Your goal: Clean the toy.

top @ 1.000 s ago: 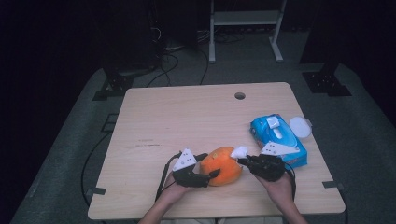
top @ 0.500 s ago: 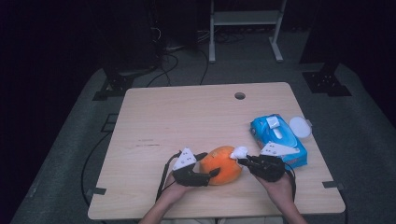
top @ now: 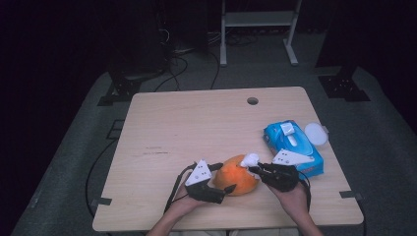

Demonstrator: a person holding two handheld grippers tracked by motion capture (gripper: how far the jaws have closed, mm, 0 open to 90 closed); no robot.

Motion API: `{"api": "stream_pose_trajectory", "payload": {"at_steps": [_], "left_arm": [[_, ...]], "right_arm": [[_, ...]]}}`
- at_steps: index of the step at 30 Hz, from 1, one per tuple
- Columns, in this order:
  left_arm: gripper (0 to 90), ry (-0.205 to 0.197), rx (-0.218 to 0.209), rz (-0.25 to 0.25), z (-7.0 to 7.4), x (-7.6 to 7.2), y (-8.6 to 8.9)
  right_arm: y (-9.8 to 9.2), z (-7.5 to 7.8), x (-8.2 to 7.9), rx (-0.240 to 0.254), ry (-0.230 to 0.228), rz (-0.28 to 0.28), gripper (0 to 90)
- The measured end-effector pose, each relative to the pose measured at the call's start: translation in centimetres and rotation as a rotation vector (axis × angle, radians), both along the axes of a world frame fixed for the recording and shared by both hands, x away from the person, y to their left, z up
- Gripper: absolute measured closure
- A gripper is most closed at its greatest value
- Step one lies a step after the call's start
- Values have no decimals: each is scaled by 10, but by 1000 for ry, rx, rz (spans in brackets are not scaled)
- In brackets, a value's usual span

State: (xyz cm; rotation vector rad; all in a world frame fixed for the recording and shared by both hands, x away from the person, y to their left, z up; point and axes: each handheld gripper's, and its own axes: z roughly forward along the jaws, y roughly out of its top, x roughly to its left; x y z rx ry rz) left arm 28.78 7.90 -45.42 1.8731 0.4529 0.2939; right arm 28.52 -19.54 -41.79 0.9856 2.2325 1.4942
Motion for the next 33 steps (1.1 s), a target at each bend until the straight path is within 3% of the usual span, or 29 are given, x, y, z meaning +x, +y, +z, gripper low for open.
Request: {"api": "stream_pose_trajectory", "payload": {"at_steps": [2, 6, 10, 12, 16, 20, 24, 27, 30, 31, 33], "left_arm": [[183, 8, 6, 3, -2, 1, -2], [303, -19, 26, 30, 0, 0, -4], [447, -48, 45, 39, 10, -6, -6], [461, -54, 32, 38, 17, -8, -3], [457, -46, -8, 22, 29, -14, 1], [416, -6, -1, 14, 18, -10, -1], [237, -10, -31, 19, 16, -7, -1], [103, 36, -9, 28, 7, -1, 1], [92, 85, -33, 16, 0, 4, 1], [102, 81, -26, 11, 0, 4, -1], [209, 53, -1, 24, 4, 2, -2]], "right_arm": [[1, 1, -1, 9, 2, -1, 815], [15, 9, -9, 6, -38, 43, 814], [26, 16, -17, -19, -76, 82, 815], [23, 17, -17, 6, -67, 74, 815], [19, 24, -20, 48, -68, 77, 814], [20, 14, -16, 22, -35, 75, 815], [15, 1, -8, 20, 1, 51, 817], [9, 0, -6, 17, 0, 31, 817], [5, 0, -4, 18, 5, 20, 817], [5, 0, -3, 22, 7, 16, 817], [6, 1, -3, 22, 7, 9, 817]]}}
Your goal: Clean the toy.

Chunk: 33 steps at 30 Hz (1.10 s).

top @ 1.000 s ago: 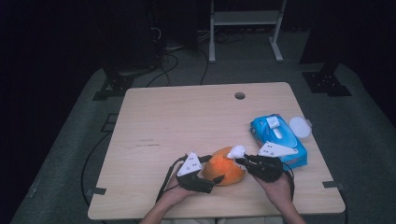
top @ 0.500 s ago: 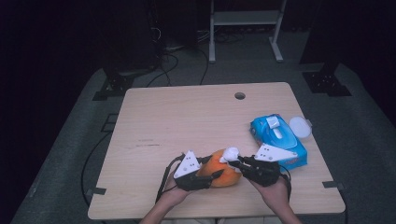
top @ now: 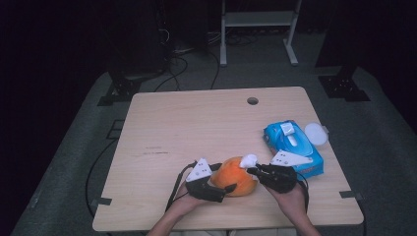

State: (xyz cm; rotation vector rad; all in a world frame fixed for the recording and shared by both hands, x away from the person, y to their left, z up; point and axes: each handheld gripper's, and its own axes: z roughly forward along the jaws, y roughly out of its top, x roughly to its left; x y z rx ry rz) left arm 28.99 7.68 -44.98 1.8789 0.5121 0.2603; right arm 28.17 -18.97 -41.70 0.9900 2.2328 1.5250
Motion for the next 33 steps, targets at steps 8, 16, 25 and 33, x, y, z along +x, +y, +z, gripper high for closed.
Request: {"api": "stream_pose_trajectory", "payload": {"at_steps": [8, 16, 25, 33], "left_arm": [[373, -79, 80, 44, 22, -11, 0], [396, -56, 48, 25, 31, -13, 4], [391, -41, 56, 24, 24, -13, 2], [373, -63, 65, 11, 21, -16, -4]], "right_arm": [[13, 21, -16, 15, -75, 52, 818], [2, 13, -8, 20, -40, 5, 818], [8, 13, -9, -1, -63, 17, 819], [12, 24, -14, -3, -99, 18, 818]]}}
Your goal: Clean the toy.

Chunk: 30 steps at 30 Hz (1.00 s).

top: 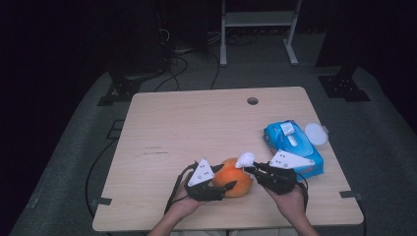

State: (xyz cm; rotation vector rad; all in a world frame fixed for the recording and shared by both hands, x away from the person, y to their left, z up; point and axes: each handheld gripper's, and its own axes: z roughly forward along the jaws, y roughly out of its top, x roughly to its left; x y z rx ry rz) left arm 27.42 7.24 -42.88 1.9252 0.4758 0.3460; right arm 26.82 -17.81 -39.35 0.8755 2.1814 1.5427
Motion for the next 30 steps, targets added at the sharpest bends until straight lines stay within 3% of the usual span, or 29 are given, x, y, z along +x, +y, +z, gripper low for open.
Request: {"api": "stream_pose_trajectory", "payload": {"at_steps": [2, 5, 7, 9, 13, 15, 17, 21, 22, 24, 28, 30], "left_arm": [[364, -5, 4, -1, 0, -1, -1], [306, 5, -24, -15, -1, 1, 0], [212, 52, -96, -17, -2, 6, 5], [175, 89, -107, 14, -3, 12, 9], [290, 77, -91, 10, -6, 9, 6], [367, 50, -75, 8, -3, 6, 5], [425, 52, -71, -14, 4, 4, 4], [433, 40, -107, -23, 14, -1, 7], [421, 40, -93, -27, 13, 0, 7], [358, 61, -116, -32, 8, 3, 7], [123, 104, -107, -12, -2, 13, 8], [138, 126, -120, -24, -8, 15, 8]], "right_arm": [[1, 1, 1, -11, -13, 2, 819], [-5, -6, 5, 2, 22, -15, 818], [-9, -10, 8, 9, 36, -30, 818], [-12, -11, 10, 11, 38, -44, 819], [-9, -7, 8, -1, 24, -42, 819], [-6, -2, 3, 2, 6, -28, 818], [-2, 4, -1, 6, -16, -9, 818], [-2, 8, -2, -5, -33, -4, 819], [-3, 6, -1, -8, -22, -7, 819], [-5, -5, 6, -13, 13, -12, 820], [-16, -14, 15, -6, 55, -51, 819], [-20, -16, 16, 16, 76, -55, 819]]}}
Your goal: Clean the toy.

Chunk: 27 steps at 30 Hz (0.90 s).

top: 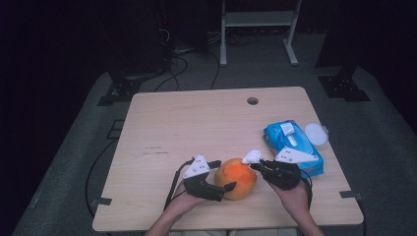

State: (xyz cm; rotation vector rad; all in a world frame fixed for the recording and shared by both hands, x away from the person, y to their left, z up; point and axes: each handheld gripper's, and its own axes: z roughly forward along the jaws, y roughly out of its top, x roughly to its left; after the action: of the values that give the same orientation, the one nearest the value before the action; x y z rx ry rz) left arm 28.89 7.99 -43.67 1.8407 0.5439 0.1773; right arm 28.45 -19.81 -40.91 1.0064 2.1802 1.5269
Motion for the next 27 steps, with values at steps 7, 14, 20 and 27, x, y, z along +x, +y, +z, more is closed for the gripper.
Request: {"api": "stream_pose_trajectory", "payload": {"at_steps": [7, 14, 20, 27], "left_arm": [[293, -65, 62, -33, 0, -9, -8], [207, -72, 63, -43, -3, -9, -9], [322, -55, 50, 2, -3, -7, -5], [346, -38, 48, 28, -3, -5, -1]], "right_arm": [[18, 12, -13, 18, -42, 82, 820], [12, 6, -7, 16, -17, 58, 820], [24, 15, -18, 36, -47, 123, 821], [27, 12, -16, -10, -57, 106, 822]]}}
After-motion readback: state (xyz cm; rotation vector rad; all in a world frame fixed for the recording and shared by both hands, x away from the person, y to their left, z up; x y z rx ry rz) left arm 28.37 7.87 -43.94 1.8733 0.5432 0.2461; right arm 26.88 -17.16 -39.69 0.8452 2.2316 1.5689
